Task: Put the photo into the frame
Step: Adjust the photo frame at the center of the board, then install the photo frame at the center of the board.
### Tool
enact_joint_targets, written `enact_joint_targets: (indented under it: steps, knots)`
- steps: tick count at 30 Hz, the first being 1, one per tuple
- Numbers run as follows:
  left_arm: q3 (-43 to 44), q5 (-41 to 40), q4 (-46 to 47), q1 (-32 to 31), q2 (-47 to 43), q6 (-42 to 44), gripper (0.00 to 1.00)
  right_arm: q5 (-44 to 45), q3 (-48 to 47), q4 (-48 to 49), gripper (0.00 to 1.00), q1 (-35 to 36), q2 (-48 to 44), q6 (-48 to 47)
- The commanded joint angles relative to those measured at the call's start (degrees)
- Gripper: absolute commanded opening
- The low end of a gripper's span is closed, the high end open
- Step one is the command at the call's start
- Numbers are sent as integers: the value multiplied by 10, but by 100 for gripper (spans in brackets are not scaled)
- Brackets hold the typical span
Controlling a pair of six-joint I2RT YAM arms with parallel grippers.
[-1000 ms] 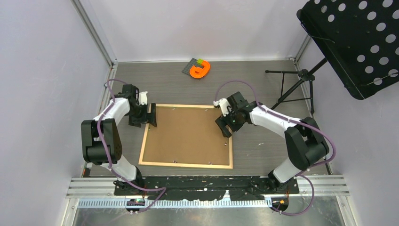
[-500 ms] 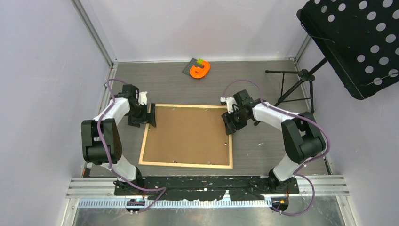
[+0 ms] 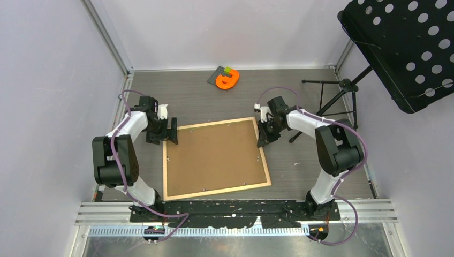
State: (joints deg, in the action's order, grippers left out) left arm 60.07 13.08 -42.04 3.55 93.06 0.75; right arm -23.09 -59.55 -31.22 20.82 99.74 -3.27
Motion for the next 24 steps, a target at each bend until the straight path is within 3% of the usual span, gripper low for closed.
enact_joint_targets:
  steps: [1,5,11,15,24]
  knots:
    - [4,15,7,4,3,10,89,29,-57,10,7,-8,43,-54]
    - [5,17,6,5,3,9,88,36,-131,-11,12,-23,87,-68]
    - [4,23,6,5,-4,9,88,32,-149,-20,59,-33,78,-70]
    - [4,25,6,5,-7,8,88,25,-115,-27,74,-35,43,-74]
    - [4,24,7,5,-9,7,88,2,-48,-37,78,-35,-13,-78]
